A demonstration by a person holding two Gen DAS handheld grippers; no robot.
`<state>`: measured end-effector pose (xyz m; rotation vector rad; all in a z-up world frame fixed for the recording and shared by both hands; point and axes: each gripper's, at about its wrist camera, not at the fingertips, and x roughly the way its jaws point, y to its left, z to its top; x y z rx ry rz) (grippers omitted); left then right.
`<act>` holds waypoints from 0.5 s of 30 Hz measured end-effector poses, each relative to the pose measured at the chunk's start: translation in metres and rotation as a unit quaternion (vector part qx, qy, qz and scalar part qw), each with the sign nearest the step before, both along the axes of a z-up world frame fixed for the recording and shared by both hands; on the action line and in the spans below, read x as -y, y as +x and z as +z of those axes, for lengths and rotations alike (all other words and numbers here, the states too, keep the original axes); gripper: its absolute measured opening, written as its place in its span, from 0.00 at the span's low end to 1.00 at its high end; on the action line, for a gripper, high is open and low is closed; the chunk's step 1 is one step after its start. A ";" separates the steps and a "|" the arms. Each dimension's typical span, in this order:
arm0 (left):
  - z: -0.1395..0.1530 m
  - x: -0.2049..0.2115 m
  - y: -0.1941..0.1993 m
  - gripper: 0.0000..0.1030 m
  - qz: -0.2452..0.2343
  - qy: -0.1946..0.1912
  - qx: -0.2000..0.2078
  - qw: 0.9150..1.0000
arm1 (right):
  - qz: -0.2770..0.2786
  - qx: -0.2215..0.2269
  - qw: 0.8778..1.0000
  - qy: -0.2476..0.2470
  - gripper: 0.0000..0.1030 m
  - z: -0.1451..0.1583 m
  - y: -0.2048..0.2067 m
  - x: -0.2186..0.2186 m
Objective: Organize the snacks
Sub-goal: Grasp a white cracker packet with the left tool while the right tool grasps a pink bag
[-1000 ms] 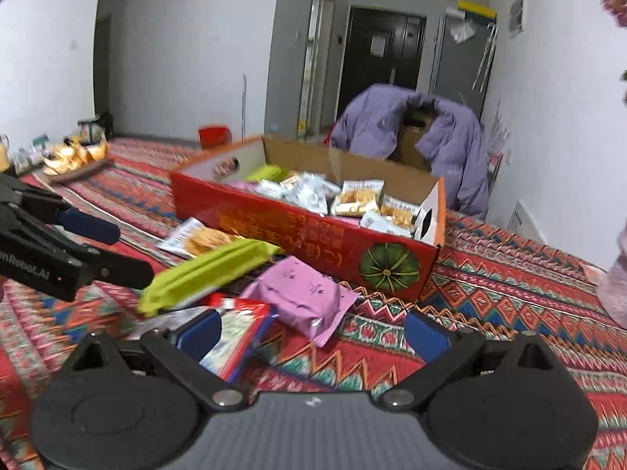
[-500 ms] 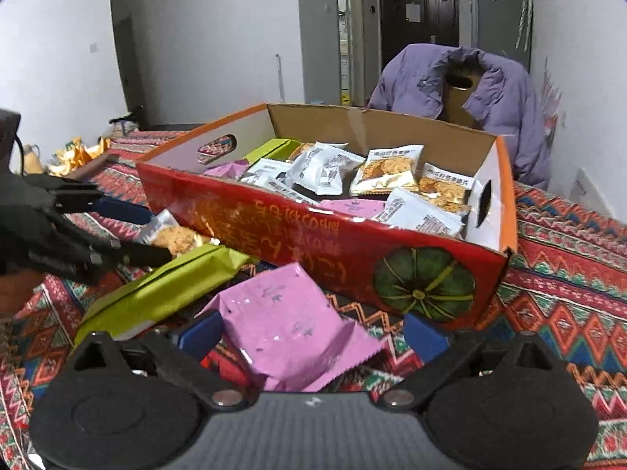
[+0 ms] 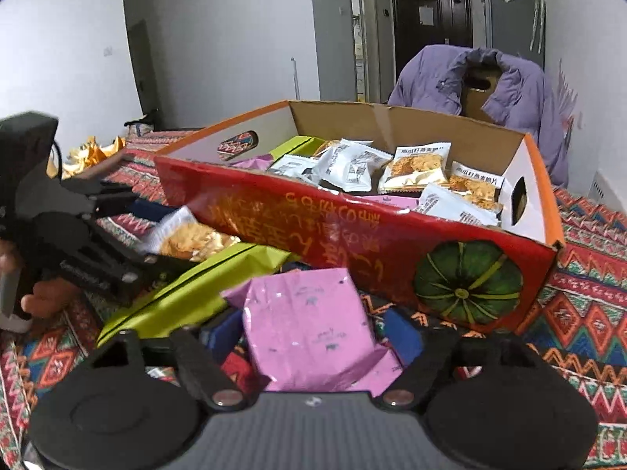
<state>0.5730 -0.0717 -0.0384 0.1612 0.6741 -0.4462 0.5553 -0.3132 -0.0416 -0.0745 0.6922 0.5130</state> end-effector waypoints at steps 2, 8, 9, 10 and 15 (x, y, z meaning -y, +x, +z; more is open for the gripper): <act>0.001 0.003 -0.005 0.73 0.007 0.006 0.012 1.000 | -0.009 0.003 1.000 -0.006 0.64 0.002 -0.005 0.000; 0.008 0.004 -0.023 0.37 0.030 0.015 0.026 0.999 | -0.040 0.007 0.999 -0.021 0.63 0.005 -0.020 0.005; 0.010 0.004 -0.025 0.36 0.034 0.023 0.027 0.999 | -0.046 0.007 0.999 -0.018 0.63 0.006 -0.023 0.007; 0.013 0.004 -0.030 0.33 0.041 0.031 0.028 0.998 | -0.050 0.009 0.999 -0.017 0.63 0.008 -0.027 0.010; 0.034 -0.011 -0.058 0.20 0.061 0.017 0.036 0.997 | -0.065 0.020 0.998 -0.010 0.63 0.022 -0.052 0.020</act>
